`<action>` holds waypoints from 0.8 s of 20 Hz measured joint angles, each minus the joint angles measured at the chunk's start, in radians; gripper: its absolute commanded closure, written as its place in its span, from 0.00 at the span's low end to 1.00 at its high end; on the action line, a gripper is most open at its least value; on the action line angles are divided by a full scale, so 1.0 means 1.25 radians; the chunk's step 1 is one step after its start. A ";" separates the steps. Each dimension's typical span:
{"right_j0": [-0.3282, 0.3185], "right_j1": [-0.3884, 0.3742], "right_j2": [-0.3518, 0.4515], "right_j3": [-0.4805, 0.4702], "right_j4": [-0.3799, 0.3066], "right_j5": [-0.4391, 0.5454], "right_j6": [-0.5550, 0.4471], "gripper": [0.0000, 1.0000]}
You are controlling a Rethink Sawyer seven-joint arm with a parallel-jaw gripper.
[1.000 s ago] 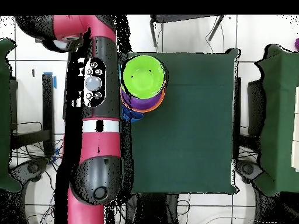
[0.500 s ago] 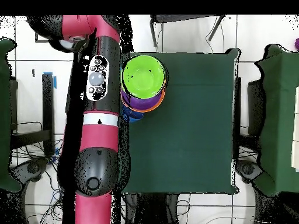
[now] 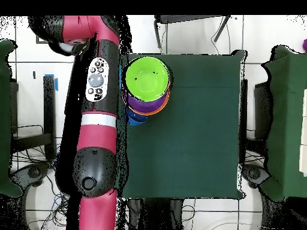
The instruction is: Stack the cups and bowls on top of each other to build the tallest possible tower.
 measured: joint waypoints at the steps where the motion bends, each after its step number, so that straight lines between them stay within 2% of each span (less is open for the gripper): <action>1: 0.000 0.003 -0.003 0.000 0.005 -0.004 0.000 0.00; 16: -0.003 0.023 -0.010 0.000 0.010 -0.057 0.000 0.00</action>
